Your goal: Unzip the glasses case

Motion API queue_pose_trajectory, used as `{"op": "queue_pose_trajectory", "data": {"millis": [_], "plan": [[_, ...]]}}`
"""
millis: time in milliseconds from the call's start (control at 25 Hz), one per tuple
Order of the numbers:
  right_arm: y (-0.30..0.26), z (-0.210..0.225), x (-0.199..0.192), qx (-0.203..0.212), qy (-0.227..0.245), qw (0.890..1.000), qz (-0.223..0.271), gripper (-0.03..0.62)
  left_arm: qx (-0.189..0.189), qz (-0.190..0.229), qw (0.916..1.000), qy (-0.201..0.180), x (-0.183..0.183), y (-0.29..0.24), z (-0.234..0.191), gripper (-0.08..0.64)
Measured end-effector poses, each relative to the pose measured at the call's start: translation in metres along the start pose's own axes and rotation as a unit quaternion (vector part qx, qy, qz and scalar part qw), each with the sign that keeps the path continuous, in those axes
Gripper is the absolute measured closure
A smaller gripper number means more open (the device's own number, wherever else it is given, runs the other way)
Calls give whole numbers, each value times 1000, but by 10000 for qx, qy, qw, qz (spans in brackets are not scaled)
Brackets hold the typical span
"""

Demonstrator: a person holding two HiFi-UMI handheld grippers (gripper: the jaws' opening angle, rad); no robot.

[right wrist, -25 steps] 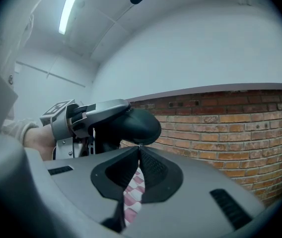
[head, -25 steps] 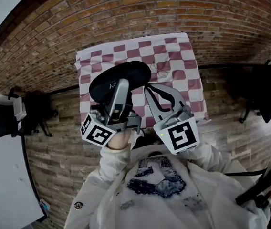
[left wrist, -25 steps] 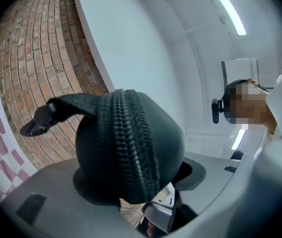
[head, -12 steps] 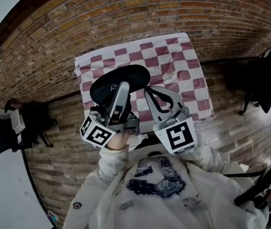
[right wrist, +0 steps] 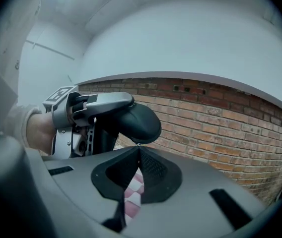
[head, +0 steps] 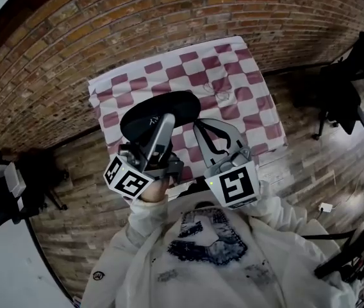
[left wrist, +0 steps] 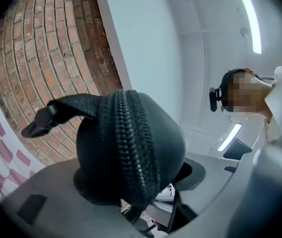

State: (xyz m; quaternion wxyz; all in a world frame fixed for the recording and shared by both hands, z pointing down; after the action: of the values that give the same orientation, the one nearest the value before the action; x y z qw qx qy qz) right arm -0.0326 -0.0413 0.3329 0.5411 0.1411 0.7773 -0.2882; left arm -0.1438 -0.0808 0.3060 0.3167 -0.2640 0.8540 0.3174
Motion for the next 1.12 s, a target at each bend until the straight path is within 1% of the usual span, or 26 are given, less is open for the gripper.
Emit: {"op": "queue_pose_trajectory", "data": {"millis": [160,400,560,760,1000,1120], "plan": [[-6,-9,-6,-157,-76,9998,-126,578,-58,-217,9997,-83,-1,7,-6,281],[-11,-15,-14,-261,-177,9991,-294,578,-109,-379,9992,-23,-3,18,-15,281],[-8,-19,-18,-239,-45,9989,-408,578,-169,-525,9985,-12,-7,22,-15,281],[-4,-20,-28,-169,13,9985,-524,578,-285,-786,9965,9,-16,30,-16,282],[-1,-26,-38,-47,36,9978,-656,578,-286,-942,9951,-25,-25,37,-15,282],[0,-28,-40,21,200,9976,-663,578,-318,-1030,9941,-84,-26,40,-13,282]]}}
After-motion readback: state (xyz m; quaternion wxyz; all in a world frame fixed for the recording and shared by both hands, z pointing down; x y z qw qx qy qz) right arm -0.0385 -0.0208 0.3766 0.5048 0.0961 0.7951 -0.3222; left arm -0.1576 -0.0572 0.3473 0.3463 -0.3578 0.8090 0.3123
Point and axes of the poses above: the fingertips, and each gripper's own axes: y backward along the fingers, z to its right, x out of its top, the point moved 4 cm from there along y, backward along the fingers, and after that the axes turned 3 degrees about -z, right-handed, at the moved point
